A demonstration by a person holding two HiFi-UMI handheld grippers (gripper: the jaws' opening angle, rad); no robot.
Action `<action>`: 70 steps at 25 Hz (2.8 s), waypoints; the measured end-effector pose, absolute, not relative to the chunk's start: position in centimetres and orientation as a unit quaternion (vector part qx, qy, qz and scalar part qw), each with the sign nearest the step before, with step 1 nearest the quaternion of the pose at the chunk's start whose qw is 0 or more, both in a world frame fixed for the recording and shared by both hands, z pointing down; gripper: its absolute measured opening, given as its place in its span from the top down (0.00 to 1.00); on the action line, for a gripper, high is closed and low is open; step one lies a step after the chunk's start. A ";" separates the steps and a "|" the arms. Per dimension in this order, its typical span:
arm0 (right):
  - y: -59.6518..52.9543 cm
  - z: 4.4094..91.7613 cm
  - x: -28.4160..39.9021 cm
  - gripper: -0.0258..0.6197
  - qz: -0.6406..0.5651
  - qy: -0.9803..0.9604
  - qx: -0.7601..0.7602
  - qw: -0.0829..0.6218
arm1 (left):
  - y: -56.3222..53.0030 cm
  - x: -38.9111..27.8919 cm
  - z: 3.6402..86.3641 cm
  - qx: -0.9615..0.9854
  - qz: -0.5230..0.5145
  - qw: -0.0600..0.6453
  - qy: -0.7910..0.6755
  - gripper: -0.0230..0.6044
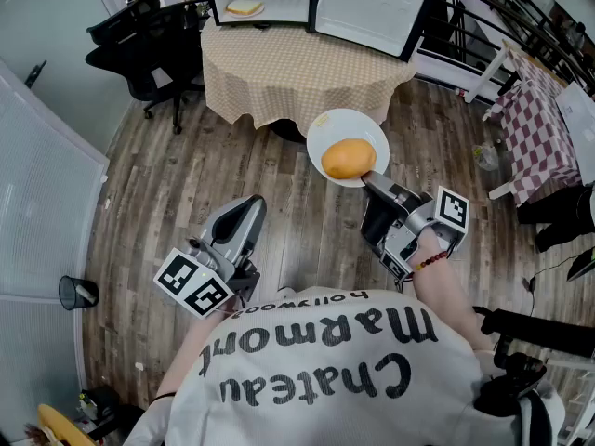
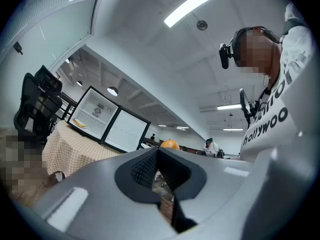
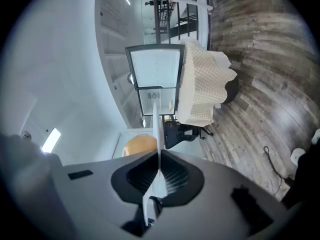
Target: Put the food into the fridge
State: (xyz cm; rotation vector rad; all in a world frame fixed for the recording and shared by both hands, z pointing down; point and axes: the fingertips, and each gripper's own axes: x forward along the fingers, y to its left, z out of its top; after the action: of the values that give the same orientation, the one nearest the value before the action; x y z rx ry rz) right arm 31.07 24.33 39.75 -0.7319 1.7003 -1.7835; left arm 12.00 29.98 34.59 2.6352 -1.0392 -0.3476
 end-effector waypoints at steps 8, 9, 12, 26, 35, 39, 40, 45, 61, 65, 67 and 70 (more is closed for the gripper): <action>24.5 39.3 30.7 0.92 -0.664 0.645 -0.257 0.278 | 30.6 11.7 34.5 0.909 -0.125 0.141 -0.372 0.96; 24.5 39.2 30.7 0.92 -0.663 0.647 -0.253 0.277 | 30.7 11.7 34.5 0.909 -0.125 0.139 -0.374 0.96; 24.3 39.3 29.9 0.92 -0.662 0.653 -0.243 0.276 | 30.9 11.2 34.7 0.907 -0.126 0.134 -0.379 0.96; 20.1 38.1 19.9 0.92 -0.655 0.673 -0.186 0.288 | 27.3 4.2 33.1 0.912 -0.117 0.094 -0.381 0.96; 14.6 38.5 17.1 0.92 -0.658 0.679 -0.167 0.279 | 21.7 1.8 34.0 0.905 -0.116 0.101 -0.395 0.96; 9.9 38.6 17.0 0.92 -0.657 0.682 -0.163 0.277 | 16.3 1.3 34.1 0.904 -0.118 0.102 -0.398 0.96; 8.6 38.4 17.0 0.92 -0.655 0.684 -0.163 0.277 | 14.9 1.2 33.9 0.905 -0.118 0.101 -0.397 0.96; 1.6 37.4 16.6 0.92 -0.648 0.692 -0.161 0.272 | 7.0 0.4 33.1 0.898 -0.131 0.116 -0.404 0.96; -17.6 38.4 16.5 0.92 -0.655 0.686 -0.181 0.260 | -12.3 0.0 35.1 0.892 -0.139 0.154 -0.401 0.96; -20.5 38.7 16.1 0.92 -0.655 0.681 -0.189 0.267 | -15.8 -0.1 35.2 0.898 -0.130 0.153 -0.391 0.96; -21.7 39.1 15.7 0.92 -0.655 0.678 -0.197 0.268 | -17.5 -0.5 35.2 0.901 -0.128 0.153 -0.386 0.96; -23.5 39.7 14.4 0.92 -0.659 0.671 -0.203 0.273 | -20.0 -1.4 35.0 0.910 -0.126 0.148 -0.365 0.96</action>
State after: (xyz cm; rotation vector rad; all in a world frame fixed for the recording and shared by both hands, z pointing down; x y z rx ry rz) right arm 14.45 -23.46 39.68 -0.5474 1.8050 -1.7721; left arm -1.36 -19.96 35.05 2.6189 -1.0512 -0.3613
